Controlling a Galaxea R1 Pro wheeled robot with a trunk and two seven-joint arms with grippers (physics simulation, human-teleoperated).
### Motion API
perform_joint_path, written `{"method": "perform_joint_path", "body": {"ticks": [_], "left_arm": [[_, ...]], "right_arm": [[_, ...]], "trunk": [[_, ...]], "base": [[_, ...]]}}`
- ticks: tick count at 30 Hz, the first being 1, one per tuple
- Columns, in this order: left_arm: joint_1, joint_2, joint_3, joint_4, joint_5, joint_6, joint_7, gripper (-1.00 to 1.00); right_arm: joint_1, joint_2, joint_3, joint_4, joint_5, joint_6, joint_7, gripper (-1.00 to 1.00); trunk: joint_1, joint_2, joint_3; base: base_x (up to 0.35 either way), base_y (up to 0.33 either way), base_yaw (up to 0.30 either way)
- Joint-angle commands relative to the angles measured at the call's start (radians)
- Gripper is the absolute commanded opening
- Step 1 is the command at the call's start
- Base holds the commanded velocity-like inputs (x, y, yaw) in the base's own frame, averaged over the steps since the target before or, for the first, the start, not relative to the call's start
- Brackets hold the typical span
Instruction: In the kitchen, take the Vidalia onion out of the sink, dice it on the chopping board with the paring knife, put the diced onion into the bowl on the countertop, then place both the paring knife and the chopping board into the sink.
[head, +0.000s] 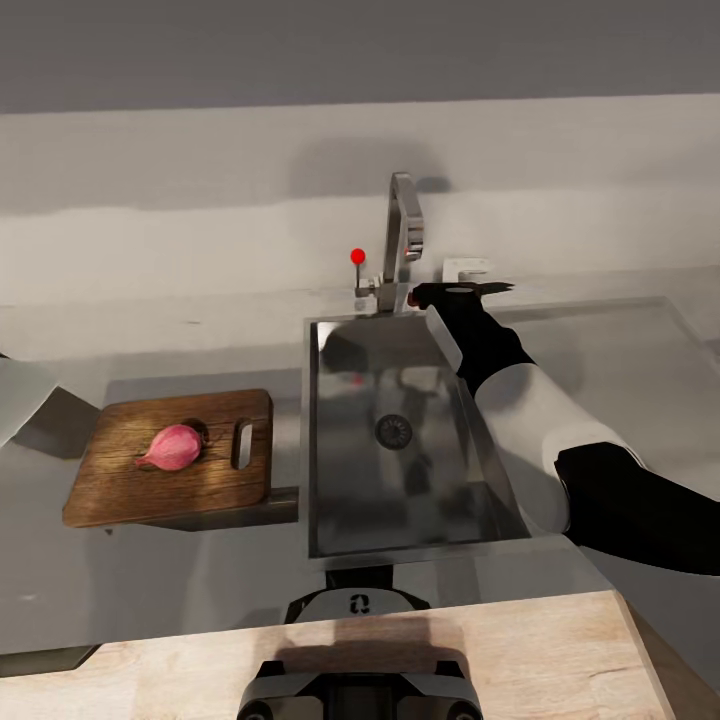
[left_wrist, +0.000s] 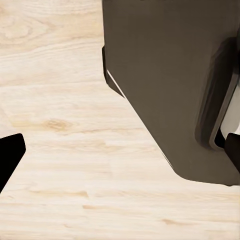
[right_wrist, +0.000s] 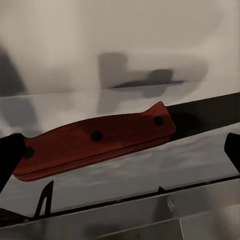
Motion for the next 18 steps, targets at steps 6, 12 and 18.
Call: {"method": "perform_joint_path", "body": {"ticks": [6,12,18], "left_arm": [[-0.001,-0.001,-0.008,0.004,0.006,-0.008,0.001,1.00],[-0.001,-0.001,-0.008,0.004,0.006,-0.007,0.001,1.00],[-0.001,-0.001,-0.008,0.005,0.006,-0.008,0.001,1.00]], "right_arm": [[-0.001,0.000,0.003,-0.001,-0.006,0.005,-0.007,1.00],[-0.001,0.000,0.003,-0.013,-0.006,0.006,-0.008,1.00],[-0.001,0.000,0.003,-0.021,-0.006,0.006,-0.008,1.00]], "trunk": [[0.001,-0.002,-0.001],[0.001,-0.002,-0.001],[0.001,-0.002,-0.001]], "base": [[0.000,0.000,0.000],[0.000,0.000,0.000],[0.000,0.000,0.000]]}}
